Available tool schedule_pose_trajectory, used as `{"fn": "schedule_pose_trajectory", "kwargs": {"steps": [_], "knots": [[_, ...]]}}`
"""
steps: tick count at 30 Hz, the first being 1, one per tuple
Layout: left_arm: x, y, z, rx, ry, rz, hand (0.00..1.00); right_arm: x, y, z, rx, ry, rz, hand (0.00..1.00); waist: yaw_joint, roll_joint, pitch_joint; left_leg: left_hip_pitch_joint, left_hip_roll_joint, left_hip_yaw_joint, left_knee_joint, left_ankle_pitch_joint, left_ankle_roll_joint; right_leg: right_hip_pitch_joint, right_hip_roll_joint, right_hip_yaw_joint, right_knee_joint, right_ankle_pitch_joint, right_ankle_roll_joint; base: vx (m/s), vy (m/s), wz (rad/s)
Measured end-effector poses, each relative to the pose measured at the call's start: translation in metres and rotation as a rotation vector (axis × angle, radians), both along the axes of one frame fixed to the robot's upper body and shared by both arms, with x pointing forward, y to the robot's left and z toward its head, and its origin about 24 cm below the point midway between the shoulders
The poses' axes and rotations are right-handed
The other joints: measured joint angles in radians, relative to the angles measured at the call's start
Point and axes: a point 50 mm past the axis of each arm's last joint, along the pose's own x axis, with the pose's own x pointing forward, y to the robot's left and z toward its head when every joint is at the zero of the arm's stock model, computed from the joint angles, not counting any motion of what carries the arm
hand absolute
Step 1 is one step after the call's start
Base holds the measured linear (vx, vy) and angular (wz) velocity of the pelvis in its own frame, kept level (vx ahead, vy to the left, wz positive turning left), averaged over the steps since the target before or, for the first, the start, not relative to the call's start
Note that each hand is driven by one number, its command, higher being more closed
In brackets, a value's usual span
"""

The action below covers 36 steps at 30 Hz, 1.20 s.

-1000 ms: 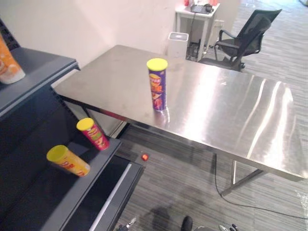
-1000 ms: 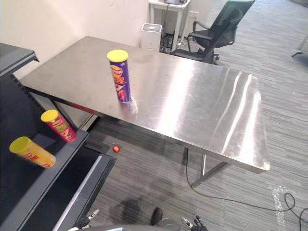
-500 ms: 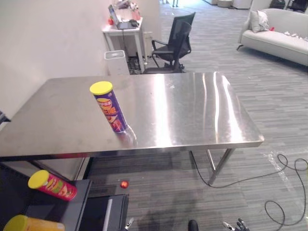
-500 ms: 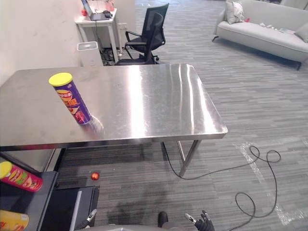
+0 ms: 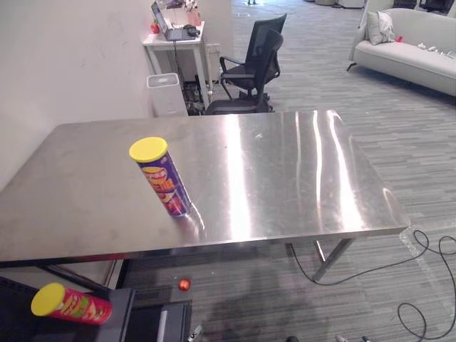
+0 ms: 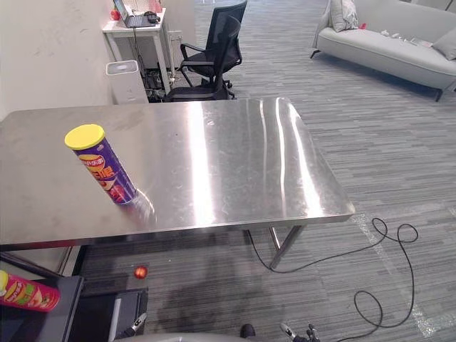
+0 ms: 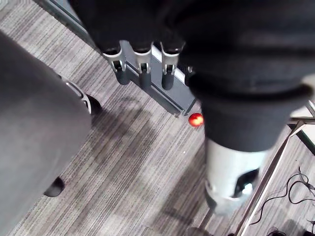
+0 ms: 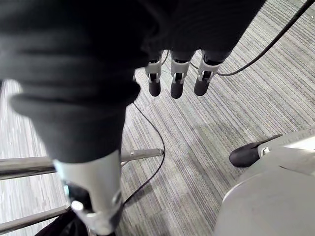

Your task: Put the gum and the chips on the shelf.

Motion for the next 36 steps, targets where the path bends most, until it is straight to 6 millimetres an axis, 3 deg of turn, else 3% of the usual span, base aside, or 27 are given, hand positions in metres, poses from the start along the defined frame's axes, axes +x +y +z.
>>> {"fn": "schedule_pose_trajectory", "kwargs": {"steps": [6, 8, 10, 11, 12, 13, 14, 16, 17, 18, 20, 21, 25, 27, 31, 36], "knots": [[0.002, 0.000, 0.000, 0.011, 0.008, -0.033, 0.00, -0.005, 0.000, -0.002, 0.007, 0.034, -0.014, 0.00, 0.019, -0.019, -0.007, 0.001, -0.015, -0.005, -0.018, 0.002, 0.011, -0.019, -0.011, -0.029, 0.020, -0.037, 0.011, -0.10, -0.025, 0.03], [0.002, 0.001, 0.000, 0.022, 0.016, -0.047, 0.00, -0.003, 0.000, -0.002, 0.004, 0.035, -0.022, 0.00, 0.018, -0.022, -0.007, -0.003, -0.027, -0.029, -0.005, -0.010, 0.018, -0.073, -0.032, -0.048, 0.157, -0.115, 0.021, -0.10, 0.000, 0.25], [0.006, 0.006, 0.002, 0.044, 0.010, -0.069, 0.00, -0.006, 0.002, -0.004, 0.009, 0.051, -0.044, 0.00, 0.018, -0.044, -0.006, -0.026, -0.059, -0.065, 0.059, -0.049, 0.052, -0.136, -0.089, -0.087, 0.356, -0.182, 0.061, -0.08, 0.052, 0.45], [0.006, 0.008, 0.003, 0.048, 0.006, -0.056, 0.00, -0.007, 0.002, -0.004, 0.011, 0.055, -0.053, 0.00, 0.025, -0.054, -0.002, -0.034, -0.067, -0.072, 0.073, -0.060, 0.053, -0.180, -0.105, -0.085, 0.453, -0.195, 0.049, -0.12, 0.065, 0.32], [0.004, 0.010, 0.002, 0.054, 0.021, -0.035, 0.00, -0.002, 0.000, -0.003, 0.008, 0.042, -0.058, 0.00, 0.036, -0.042, 0.008, -0.034, -0.064, -0.081, 0.096, -0.073, 0.075, -0.269, -0.128, -0.072, 0.643, -0.167, 0.020, -0.08, 0.037, 0.17], [0.002, 0.012, 0.002, 0.057, 0.029, -0.023, 0.00, -0.004, 0.000, -0.003, 0.008, 0.046, -0.066, 0.00, 0.035, -0.039, 0.010, -0.020, -0.054, -0.088, 0.094, -0.073, 0.078, -0.293, -0.130, -0.058, 0.700, -0.144, 0.019, -0.06, 0.074, 0.51], [-0.001, 0.013, 0.003, 0.058, 0.030, -0.001, 0.00, -0.003, 0.000, -0.003, 0.007, 0.047, -0.068, 0.00, 0.033, -0.038, 0.011, -0.002, -0.030, -0.118, 0.093, -0.073, 0.078, -0.304, -0.123, -0.054, 0.734, -0.159, 0.007, 0.02, 0.059, 0.57], [-0.001, 0.014, 0.003, 0.053, 0.026, 0.022, 0.00, -0.003, 0.005, -0.004, 0.016, 0.048, -0.060, 0.00, 0.035, -0.032, 0.007, -0.001, -0.015, -0.155, 0.089, -0.073, 0.078, -0.286, -0.112, -0.047, 0.648, -0.158, 0.007, 0.06, 0.008, 0.72], [-0.002, 0.017, 0.003, 0.051, 0.017, 0.066, 0.00, -0.004, 0.007, -0.004, 0.021, 0.051, -0.056, 0.00, 0.038, -0.043, 0.010, -0.013, -0.009, -0.188, 0.090, -0.073, 0.077, -0.258, -0.094, -0.009, 0.500, -0.147, 0.014, 0.10, -0.062, 0.69], [-0.001, 0.018, 0.004, 0.052, 0.011, 0.080, 0.00, -0.004, 0.008, -0.005, 0.024, 0.054, -0.050, 0.00, 0.040, -0.050, 0.010, -0.020, -0.010, -0.199, 0.090, -0.073, 0.076, -0.245, -0.089, 0.015, 0.449, -0.142, 0.020, 0.17, -0.134, 0.70], [-0.003, 0.024, 0.005, 0.063, 0.001, 0.125, 0.00, -0.004, 0.016, -0.006, 0.032, 0.066, -0.008, 0.00, 0.042, -0.091, 0.007, -0.037, -0.035, -0.256, 0.091, -0.087, 0.044, -0.181, -0.098, 0.044, 0.329, -0.138, 0.026, 0.21, -0.206, 0.72], [-0.003, 0.025, 0.006, 0.067, -0.005, 0.133, 0.00, -0.004, 0.019, -0.006, 0.033, 0.071, 0.015, 0.00, 0.044, -0.100, 0.007, -0.034, -0.040, -0.267, 0.091, -0.089, 0.037, -0.158, -0.109, 0.028, 0.310, -0.150, 0.064, 0.25, -0.264, 0.80], [-0.009, 0.008, 0.001, 0.023, 0.021, 0.158, 0.00, 0.014, 0.002, -0.002, -0.022, 0.062, 0.097, 0.00, 0.046, -0.045, -0.011, -0.036, 0.044, -0.287, 0.065, -0.051, -0.037, -0.120, -0.057, -0.102, 0.314, -0.186, 0.038, 0.27, -0.207, 0.58], [-0.009, 0.008, 0.002, 0.029, 0.022, 0.150, 0.00, 0.020, 0.002, -0.002, -0.018, 0.055, 0.096, 0.00, 0.046, -0.046, -0.012, -0.050, 0.062, -0.293, 0.067, -0.026, -0.051, -0.096, -0.048, -0.153, 0.300, -0.191, 0.029, 0.22, -0.156, 0.73], [-0.005, 0.009, 0.002, 0.038, 0.008, 0.124, 0.00, 0.022, 0.005, -0.003, 0.007, 0.056, 0.026, 0.00, 0.048, -0.048, -0.009, -0.108, 0.058, -0.279, 0.129, 0.007, -0.052, -0.033, -0.063, -0.260, 0.276, -0.195, 0.022, 0.11, -0.074, 0.88], [-0.001, 0.010, 0.003, 0.047, 0.003, 0.072, 0.00, 0.017, 0.007, -0.005, 0.025, 0.053, -0.075, 0.00, 0.043, -0.055, -0.006, -0.120, 0.030, -0.146, 0.079, 0.090, -0.019, 0.001, -0.117, -0.343, 0.271, -0.195, 0.022, 0.01, 0.026, 0.79]]}}
